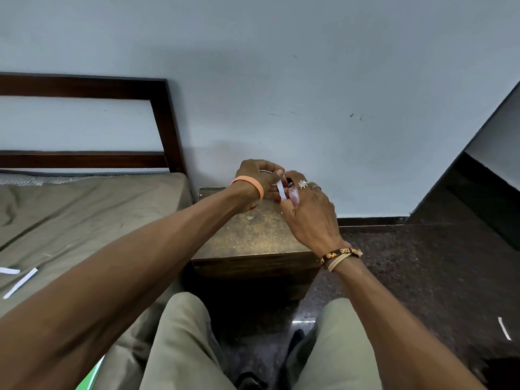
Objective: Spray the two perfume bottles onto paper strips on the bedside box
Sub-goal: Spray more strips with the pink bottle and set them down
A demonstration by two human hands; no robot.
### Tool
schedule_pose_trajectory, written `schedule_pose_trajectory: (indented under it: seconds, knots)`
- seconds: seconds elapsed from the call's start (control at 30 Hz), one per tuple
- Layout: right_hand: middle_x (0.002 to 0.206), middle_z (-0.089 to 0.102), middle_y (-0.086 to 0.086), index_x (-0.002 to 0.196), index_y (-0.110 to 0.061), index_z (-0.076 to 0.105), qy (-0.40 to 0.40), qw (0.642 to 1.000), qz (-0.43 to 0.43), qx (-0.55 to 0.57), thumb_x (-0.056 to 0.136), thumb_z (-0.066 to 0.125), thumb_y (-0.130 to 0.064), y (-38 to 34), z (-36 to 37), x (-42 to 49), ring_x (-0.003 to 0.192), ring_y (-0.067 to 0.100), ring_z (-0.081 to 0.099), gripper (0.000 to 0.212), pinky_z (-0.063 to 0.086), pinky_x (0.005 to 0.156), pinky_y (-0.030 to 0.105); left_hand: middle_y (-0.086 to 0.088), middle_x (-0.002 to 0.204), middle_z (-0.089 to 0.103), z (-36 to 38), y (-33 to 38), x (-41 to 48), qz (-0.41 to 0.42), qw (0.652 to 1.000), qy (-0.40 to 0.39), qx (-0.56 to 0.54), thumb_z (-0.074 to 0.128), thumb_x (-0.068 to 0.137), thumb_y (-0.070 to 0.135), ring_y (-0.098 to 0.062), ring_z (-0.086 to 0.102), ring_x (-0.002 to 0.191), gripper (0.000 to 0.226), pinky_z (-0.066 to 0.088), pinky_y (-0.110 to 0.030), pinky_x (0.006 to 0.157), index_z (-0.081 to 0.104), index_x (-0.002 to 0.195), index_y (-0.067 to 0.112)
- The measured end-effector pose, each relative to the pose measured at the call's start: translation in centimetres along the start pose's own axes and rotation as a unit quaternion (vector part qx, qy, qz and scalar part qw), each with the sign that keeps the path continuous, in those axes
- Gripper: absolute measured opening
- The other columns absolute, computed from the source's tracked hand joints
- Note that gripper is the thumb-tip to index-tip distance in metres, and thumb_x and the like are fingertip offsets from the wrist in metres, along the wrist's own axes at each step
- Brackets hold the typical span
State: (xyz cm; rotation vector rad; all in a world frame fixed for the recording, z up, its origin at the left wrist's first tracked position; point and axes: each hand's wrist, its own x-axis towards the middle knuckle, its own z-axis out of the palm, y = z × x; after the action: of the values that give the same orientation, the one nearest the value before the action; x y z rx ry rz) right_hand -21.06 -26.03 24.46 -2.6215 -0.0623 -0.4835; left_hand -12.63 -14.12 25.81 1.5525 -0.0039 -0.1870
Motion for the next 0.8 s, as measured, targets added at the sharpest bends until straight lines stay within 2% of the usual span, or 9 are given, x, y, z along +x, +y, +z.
schedule_pose_trajectory:
  seconds: [0.13, 0.23, 0.4, 0.53, 0.7, 0.8]
  knots:
    - [0.105, 0.061, 0.007, 0.131, -0.029, 0.042, 0.006, 1.000, 0.004, 0.007, 0.091, 0.047, -0.033, 0.3, 0.2, 0.2, 0.092, 0.029, 0.058, 0.040, 0.052, 0.077, 0.042, -0.011, 0.068, 0.067, 0.0, 0.0, 0.2, -0.002, 1.000, 0.003, -0.014, 0.062, 0.088, 0.000, -0.019, 0.068, 0.051, 0.005, 0.054, -0.027, 0.047, 0.066, 0.091, -0.003]
    - [0.103, 0.057, 0.005, 0.139, -0.030, 0.040, -0.023, 1.000, -0.003, -0.005, 0.092, 0.046, -0.032, 0.3, 1.1, -1.3, 0.085, 0.028, 0.058, 0.047, 0.051, 0.073, 0.039, -0.012, 0.073, 0.069, -0.2, -0.3, 0.3, -0.007, 1.000, 0.010, -0.009, 0.062, 0.089, 0.002, -0.018, 0.068, 0.052, 0.007, 0.055, -0.027, 0.049, 0.066, 0.094, -0.002]
    - [0.108, 0.056, 0.007, 0.143, -0.032, 0.035, -0.034, 0.999, -0.002, 0.007, 0.093, 0.048, -0.030, 0.7, 1.9, -3.7, 0.083, 0.025, 0.058, 0.052, 0.053, 0.069, 0.039, -0.019, 0.085, 0.072, -0.6, -1.1, 0.8, -0.027, 0.999, 0.013, -0.015, 0.062, 0.090, 0.006, -0.029, 0.072, 0.066, 0.007, 0.057, -0.033, 0.055, 0.065, 0.094, 0.001]
    - [0.114, 0.056, 0.011, 0.144, -0.033, 0.035, -0.021, 1.000, 0.003, 0.021, 0.093, 0.048, -0.030, 0.8, 2.6, -4.3, 0.083, 0.023, 0.057, 0.053, 0.053, 0.069, 0.036, -0.019, 0.086, 0.072, -0.7, -1.5, 1.3, -0.033, 0.999, 0.016, -0.013, 0.062, 0.090, 0.006, -0.030, 0.073, 0.068, 0.006, 0.060, -0.038, 0.061, 0.064, 0.094, 0.002]
    - [0.117, 0.056, 0.010, 0.146, -0.032, 0.034, -0.028, 1.000, -0.007, -0.001, 0.093, 0.046, -0.031, 1.0, 2.9, -4.1, 0.086, 0.021, 0.056, 0.054, 0.052, 0.074, 0.035, -0.018, 0.083, 0.072, -0.6, -1.7, 1.4, -0.036, 0.999, 0.015, -0.019, 0.062, 0.090, 0.006, -0.029, 0.072, 0.066, 0.007, 0.058, -0.033, 0.055, 0.064, 0.095, 0.001]
    - [0.116, 0.057, 0.008, 0.147, -0.033, 0.033, -0.025, 1.000, -0.013, -0.014, 0.094, 0.046, -0.032, 1.1, 3.2, -4.2, 0.082, 0.015, 0.050, 0.055, 0.045, 0.070, 0.027, -0.018, 0.083, 0.071, -0.5, -1.5, 1.4, -0.035, 0.999, 0.016, -0.019, 0.061, 0.091, 0.006, -0.028, 0.072, 0.064, 0.007, 0.057, -0.031, 0.053, 0.064, 0.095, 0.001]
